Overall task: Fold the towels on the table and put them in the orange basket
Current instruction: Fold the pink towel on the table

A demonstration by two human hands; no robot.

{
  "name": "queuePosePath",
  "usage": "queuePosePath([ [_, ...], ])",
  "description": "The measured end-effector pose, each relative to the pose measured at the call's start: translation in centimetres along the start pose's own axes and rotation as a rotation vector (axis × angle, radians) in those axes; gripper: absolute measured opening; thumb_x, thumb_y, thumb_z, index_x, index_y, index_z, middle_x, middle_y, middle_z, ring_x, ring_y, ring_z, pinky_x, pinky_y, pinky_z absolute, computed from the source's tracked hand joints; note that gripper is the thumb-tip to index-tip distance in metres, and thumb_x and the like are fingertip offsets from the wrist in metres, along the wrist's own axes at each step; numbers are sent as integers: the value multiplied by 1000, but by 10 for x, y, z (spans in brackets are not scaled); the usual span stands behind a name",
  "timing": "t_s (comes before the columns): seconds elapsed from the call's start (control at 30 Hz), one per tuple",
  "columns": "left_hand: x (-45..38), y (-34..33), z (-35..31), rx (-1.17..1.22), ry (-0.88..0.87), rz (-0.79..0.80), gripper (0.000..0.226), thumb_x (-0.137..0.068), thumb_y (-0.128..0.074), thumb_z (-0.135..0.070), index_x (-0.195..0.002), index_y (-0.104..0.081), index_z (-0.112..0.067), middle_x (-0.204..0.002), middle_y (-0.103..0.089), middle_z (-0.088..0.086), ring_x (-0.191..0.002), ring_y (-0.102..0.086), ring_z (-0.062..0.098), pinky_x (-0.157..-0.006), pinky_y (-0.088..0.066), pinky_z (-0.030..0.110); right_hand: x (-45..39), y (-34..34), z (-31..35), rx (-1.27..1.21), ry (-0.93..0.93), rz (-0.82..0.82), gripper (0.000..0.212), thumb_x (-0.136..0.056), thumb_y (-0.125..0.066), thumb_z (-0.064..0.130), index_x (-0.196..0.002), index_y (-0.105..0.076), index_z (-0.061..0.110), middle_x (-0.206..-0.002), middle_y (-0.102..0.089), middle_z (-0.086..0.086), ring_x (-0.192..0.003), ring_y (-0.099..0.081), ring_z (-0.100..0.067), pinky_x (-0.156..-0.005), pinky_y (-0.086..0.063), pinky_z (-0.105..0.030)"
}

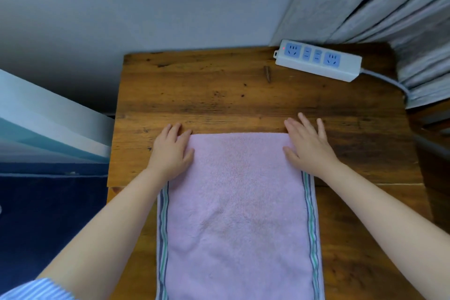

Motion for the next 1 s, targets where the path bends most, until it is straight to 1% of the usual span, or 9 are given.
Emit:
queuePosePath([
  [0.07,-7,12,-6,-72,-70,26,55,-85,-51,-25,-138,-40,-14,-134,-45,13,-122,-40,30,-100,-35,37,-3,10,13,-32,56,-25,58,-90,-46,24,-143,-24,15,-146,-35,-5,-137,-26,-23,-115,-12,-43],
  [0.17,-14,20,-12,-91,-70,161,54,-81,-50,-17,-135,-42,-16,-125,-52,10,-113,-46,31,-91,-40,37,-12,25,23,16,53,29,37,-87,-50,14,-124,-47,12,-122,-53,-8,-112,-46,-24,-94,-39,-37],
  [0.23,-15,22,-13,-46,-54,206,39,-82,-49,-12,-121,-51,-12,-120,-57,11,-110,-49,32,-88,-44,38,-17,30,25,50,45,134,9,-87,-50,10,-94,-54,12,-103,-57,-9,-92,-48,-21,-72,-40,-30],
  [0.3,-12,24,-13,-78,-71,215,13,-86,-49,-11,-96,-55,-8,-108,-58,13,-104,-49,32,-81,-42,36,-16,35,26,71,46,215,15,-88,-49,10,-74,-49,15,-92,-53,-7,-85,-49,-20,-60,-37,-25],
  [0.4,0,31,-8,-92,-82,150,10,-91,-48,-15,-86,-52,-7,-99,-52,12,-96,-47,28,-73,-37,33,-7,43,25,26,78,159,12,-88,-50,9,-77,-49,14,-86,-46,-4,-83,-43,-18,-61,-37,-27],
  [0.57,51,36,0,-139,-131,68,19,-93,-48,-23,-80,-36,-17,-90,-59,10,-69,-42,20,-56,-30,28,44,50,25,-123,81,50,14,-86,-53,7,-77,-48,16,-80,-51,-3,-73,-50,-19,-58,-41,-27],
  [0.73,113,35,-2,-285,-249,7,2,-89,-51,-14,-89,-49,-15,-96,-61,7,-86,-52,24,-62,-40,33,115,53,42,-106,118,-52,12,-86,-54,4,-81,-53,15,-81,-47,1,-75,-50,-16,-59,-40,-20],
  [0.83,147,31,-2,-354,-303,-17,13,-91,-49,-16,-103,-54,-13,-99,-60,6,-94,-52,24,-69,-44,34,157,46,49,-40,141,-111,11,-86,-51,2,-90,-59,8,-85,-50,-3,-81,-53,-21,-61,-37,-22],
  [1.0,209,13,-6,-469,-337,-2,20,-92,-46,-12,-110,-53,-13,-107,-57,5,-100,-52,23,-68,-39,29,229,15,63,155,217,-162,20,-84,-46,-3,-97,-59,4,-100,-57,-13,-91,-53,-30,-69,-41,-34],
])
Point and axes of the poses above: each hand's wrist, its own x-axis away from the middle knuckle, its own y-axis out of the back of the hand, z = x × y, the point moved 4 cm from there along -x, towards the middle knuckle
